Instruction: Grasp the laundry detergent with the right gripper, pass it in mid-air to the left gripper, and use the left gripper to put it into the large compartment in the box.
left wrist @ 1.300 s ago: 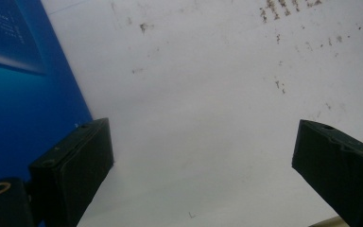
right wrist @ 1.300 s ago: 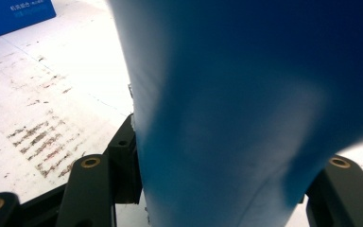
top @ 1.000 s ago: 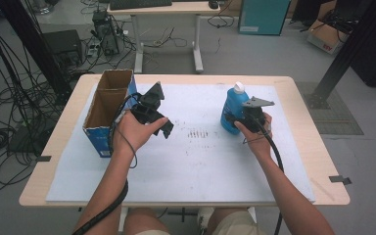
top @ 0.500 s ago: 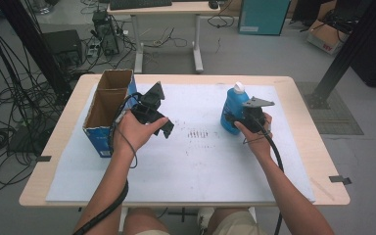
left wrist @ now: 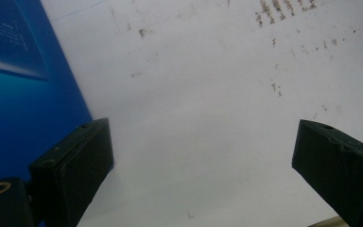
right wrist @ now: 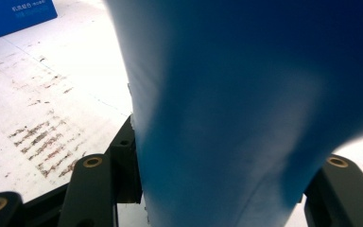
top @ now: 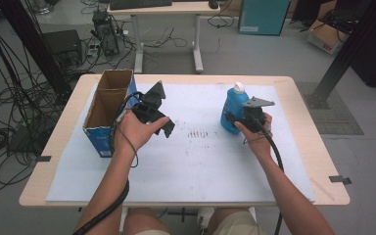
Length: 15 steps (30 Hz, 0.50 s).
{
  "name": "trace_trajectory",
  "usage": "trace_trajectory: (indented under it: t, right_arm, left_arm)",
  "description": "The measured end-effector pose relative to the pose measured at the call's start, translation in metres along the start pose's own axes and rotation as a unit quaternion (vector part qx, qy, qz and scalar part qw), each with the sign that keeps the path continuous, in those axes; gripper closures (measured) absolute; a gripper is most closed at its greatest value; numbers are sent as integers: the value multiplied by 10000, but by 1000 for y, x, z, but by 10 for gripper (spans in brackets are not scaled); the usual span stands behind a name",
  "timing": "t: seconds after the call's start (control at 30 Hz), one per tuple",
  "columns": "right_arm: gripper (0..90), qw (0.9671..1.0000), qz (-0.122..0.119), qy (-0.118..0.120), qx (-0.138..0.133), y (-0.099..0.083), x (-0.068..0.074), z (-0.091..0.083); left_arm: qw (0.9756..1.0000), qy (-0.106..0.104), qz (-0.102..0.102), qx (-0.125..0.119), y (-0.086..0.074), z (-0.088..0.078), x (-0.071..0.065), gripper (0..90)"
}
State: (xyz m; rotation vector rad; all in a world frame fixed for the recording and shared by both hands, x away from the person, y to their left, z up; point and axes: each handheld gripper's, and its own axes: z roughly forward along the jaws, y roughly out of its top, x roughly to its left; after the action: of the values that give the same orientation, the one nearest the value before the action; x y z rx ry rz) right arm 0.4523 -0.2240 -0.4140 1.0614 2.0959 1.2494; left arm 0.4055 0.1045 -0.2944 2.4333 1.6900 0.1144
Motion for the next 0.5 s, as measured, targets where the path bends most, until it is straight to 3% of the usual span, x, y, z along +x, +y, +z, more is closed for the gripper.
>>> trace_trajectory:
  t: [0.5]
  right_arm:
    - [421, 10000, -2, 3, 3, 0, 0, 0]
  left_arm:
    - [10000, 12, 26, -33, 1, -3, -3, 65]
